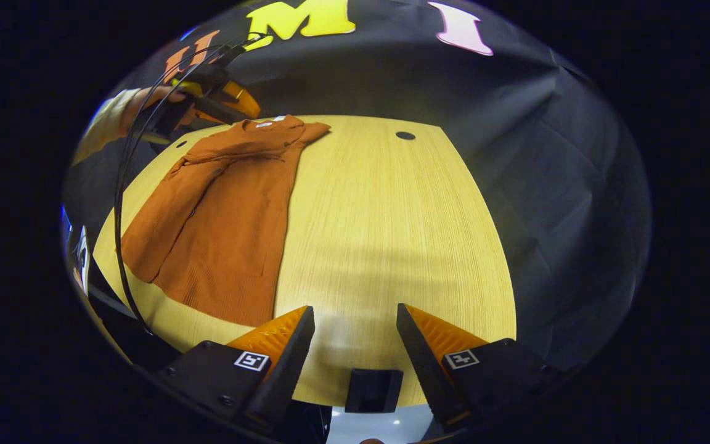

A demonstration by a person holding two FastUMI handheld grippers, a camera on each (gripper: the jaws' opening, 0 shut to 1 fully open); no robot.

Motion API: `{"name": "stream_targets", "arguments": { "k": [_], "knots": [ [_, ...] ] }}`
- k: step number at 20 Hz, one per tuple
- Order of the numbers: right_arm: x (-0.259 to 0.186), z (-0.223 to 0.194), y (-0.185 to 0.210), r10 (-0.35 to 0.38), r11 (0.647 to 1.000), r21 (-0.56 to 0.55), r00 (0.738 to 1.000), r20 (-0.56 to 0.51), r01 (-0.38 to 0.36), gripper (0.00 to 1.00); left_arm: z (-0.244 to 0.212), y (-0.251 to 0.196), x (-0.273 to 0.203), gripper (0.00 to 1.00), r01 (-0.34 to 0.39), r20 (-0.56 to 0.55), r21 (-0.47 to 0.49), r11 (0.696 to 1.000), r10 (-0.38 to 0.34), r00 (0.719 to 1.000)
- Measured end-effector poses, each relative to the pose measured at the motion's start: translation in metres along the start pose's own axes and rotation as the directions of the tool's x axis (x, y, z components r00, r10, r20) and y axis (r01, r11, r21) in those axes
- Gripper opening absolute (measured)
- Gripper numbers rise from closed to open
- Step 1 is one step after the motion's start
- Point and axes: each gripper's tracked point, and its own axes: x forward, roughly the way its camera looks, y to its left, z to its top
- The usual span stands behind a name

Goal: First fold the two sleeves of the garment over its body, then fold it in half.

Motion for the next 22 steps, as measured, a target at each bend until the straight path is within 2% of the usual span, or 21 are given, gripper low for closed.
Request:
{"name": "stream_targets", "arguments": {
  "k": [2,3,6,11,12,13,14,18,22],
  "knots": [
    [0.005,0.01,0.01,0.013,1.0,-0.027,1.0,-0.001,-0.013,0.88,-0.02,0.016,-0.022,1.0,-0.039,0.045,0.109,0.993,0.034,0.998],
    [0.008,0.015,0.014,0.015,0.999,-0.04,1.0,0.0,-0.015,0.88,-0.032,0.022,-0.033,0.98,-0.059,0.072,0.139,0.989,0.05,0.996],
    [0.015,0.033,0.032,0.038,0.997,-0.061,0.999,-0.002,-0.038,0.87,-0.07,0.048,-0.061,0.97,-0.131,0.125,0.152,0.98,0.112,0.986],
    [0.023,0.05,0.068,0.069,0.988,-0.138,0.998,-0.009,-0.07,0.87,-0.146,0.093,-0.109,0.97,-0.226,0.14,0.11,0.968,0.21,0.967],
    [0.025,0.05,0.075,0.077,0.986,-0.144,0.997,-0.02,-0.079,0.87,-0.165,0.102,-0.118,1.0,-0.243,0.132,0.113,0.964,0.227,0.965],
    [0.027,0.048,0.083,0.086,0.984,-0.154,0.996,-0.031,-0.09,0.88,-0.181,0.113,-0.126,0.96,-0.273,0.126,0.116,0.955,0.258,0.958],
    [0.029,0.048,0.089,0.093,0.982,-0.164,0.995,-0.04,-0.098,0.87,-0.2,0.123,-0.134,0.97,-0.29,0.106,0.111,0.951,0.279,0.955],
    [0.034,0.04,0.104,0.112,0.978,-0.169,0.991,-0.072,-0.123,0.87,-0.273,0.152,-0.161,0.97,-0.323,0.004,-0.003,0.946,0.323,0.946],
    [0.039,0.025,0.11,0.116,0.975,-0.181,0.988,-0.097,-0.132,0.87,-0.311,0.171,-0.177,0.97,-0.376,-0.066,-0.091,0.922,0.371,0.926]
  ]
}}
